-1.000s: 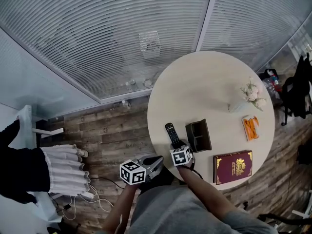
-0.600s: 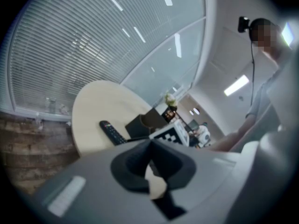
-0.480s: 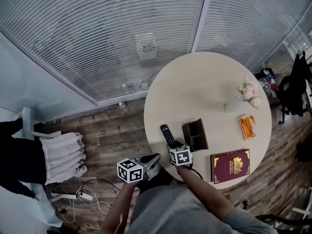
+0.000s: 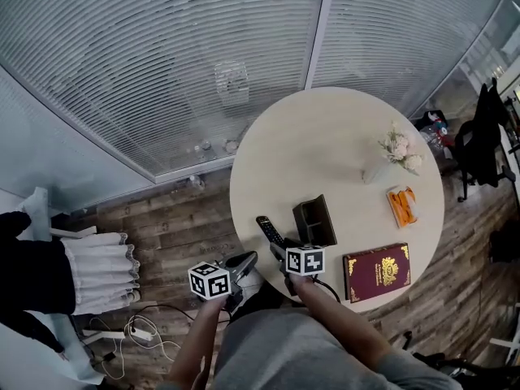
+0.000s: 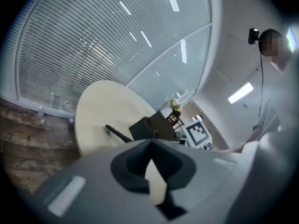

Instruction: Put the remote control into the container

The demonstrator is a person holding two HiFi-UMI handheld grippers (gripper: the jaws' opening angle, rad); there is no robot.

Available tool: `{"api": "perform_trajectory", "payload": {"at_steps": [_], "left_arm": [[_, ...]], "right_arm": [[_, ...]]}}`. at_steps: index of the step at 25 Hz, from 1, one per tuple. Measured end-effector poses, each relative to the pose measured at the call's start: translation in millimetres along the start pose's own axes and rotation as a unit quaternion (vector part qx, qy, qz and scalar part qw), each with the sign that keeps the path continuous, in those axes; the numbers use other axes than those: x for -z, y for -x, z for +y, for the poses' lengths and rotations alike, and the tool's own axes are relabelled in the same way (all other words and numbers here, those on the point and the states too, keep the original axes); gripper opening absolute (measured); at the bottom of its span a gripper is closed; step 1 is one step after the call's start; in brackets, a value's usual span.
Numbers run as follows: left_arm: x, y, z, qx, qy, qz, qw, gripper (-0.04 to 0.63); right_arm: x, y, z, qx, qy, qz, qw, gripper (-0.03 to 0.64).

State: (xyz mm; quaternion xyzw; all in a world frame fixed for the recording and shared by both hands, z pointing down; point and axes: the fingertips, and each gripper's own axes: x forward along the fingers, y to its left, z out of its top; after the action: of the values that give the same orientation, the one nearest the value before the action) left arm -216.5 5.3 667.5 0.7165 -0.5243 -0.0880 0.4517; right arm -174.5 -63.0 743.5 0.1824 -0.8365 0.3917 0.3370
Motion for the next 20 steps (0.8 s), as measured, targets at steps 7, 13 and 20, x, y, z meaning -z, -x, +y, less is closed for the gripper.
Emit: {"api": "perform_trajectory", "payload": {"at_steps": [7,13,20], "left_arm": [[0.0,-2.9,23.1,0.014,0.135,-0.076,0.9878,0.002],[-36.9,8.9,12.3,0.066,0.135,-0.142,0.9784,0.053],[-67.2,14.5,-3.8,0.124,0.144,-0.190,0.9633,0.152]], "right_arm": [[-6.3,20.2,16.1,-0.043,-0.033,-0.023,0.998,0.222],[-28.1,47.1,40.8,-0.106,-0.035,-0.060,0.992,0.222],[-49.7,78.3,61.4,-0.191,-0.077,-0.098,0.974,0.222]]}}
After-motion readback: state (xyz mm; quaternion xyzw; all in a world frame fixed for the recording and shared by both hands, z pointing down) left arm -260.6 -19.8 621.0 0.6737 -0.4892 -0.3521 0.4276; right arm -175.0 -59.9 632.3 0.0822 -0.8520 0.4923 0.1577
